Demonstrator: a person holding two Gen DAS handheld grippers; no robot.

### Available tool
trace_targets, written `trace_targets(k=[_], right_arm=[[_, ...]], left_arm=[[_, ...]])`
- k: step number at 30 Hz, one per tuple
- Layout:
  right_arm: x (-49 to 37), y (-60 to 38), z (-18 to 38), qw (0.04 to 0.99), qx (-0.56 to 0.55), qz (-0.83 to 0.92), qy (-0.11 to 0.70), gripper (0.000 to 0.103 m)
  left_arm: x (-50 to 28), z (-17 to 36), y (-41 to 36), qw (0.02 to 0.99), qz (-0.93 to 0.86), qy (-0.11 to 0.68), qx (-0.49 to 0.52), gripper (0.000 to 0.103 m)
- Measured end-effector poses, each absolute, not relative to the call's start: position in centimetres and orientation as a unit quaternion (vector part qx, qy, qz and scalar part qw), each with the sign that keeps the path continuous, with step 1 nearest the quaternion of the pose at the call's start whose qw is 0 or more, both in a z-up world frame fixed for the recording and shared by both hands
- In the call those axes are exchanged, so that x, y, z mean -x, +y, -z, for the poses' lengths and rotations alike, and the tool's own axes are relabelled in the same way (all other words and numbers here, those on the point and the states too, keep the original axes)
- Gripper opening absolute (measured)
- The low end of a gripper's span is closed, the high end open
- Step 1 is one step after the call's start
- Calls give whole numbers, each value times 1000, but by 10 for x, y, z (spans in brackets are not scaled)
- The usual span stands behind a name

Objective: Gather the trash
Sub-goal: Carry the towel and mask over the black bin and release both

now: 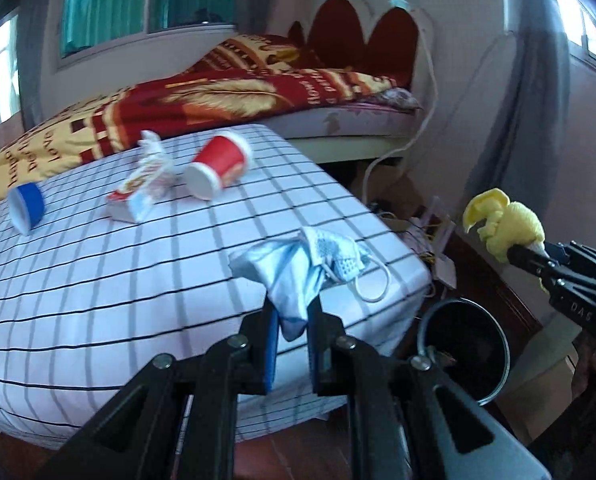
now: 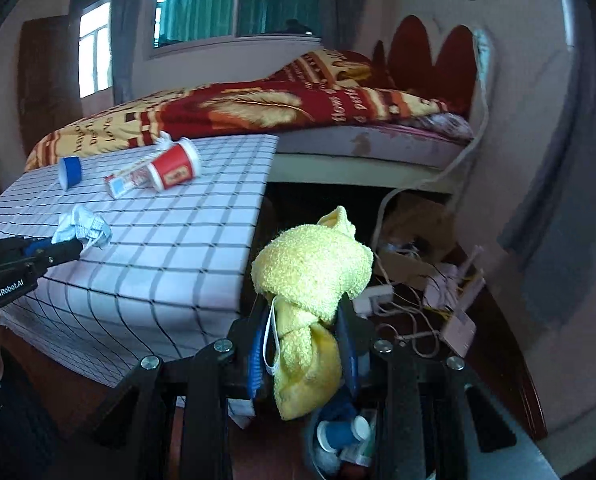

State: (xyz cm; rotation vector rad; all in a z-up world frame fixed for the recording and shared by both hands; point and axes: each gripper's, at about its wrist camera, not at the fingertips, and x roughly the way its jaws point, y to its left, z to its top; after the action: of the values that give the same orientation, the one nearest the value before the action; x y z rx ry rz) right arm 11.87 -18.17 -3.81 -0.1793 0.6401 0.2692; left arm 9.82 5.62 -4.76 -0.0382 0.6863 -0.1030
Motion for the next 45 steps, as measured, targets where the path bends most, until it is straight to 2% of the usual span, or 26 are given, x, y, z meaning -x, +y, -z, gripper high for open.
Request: trace_targets(k=[12,32,45], right_arm=[[-100,-249,49,940,51,-83,327,33],[-75,-323,100,919,33,-27,391,34],[-98,-343,169,877,17,-59,477,34]], left_arm=[[-105,47,-24,932,125,341,-3,13],[-116,90,-136,893,226,387,-40,13],[-142,159,-176,844,264,463,-53,14]])
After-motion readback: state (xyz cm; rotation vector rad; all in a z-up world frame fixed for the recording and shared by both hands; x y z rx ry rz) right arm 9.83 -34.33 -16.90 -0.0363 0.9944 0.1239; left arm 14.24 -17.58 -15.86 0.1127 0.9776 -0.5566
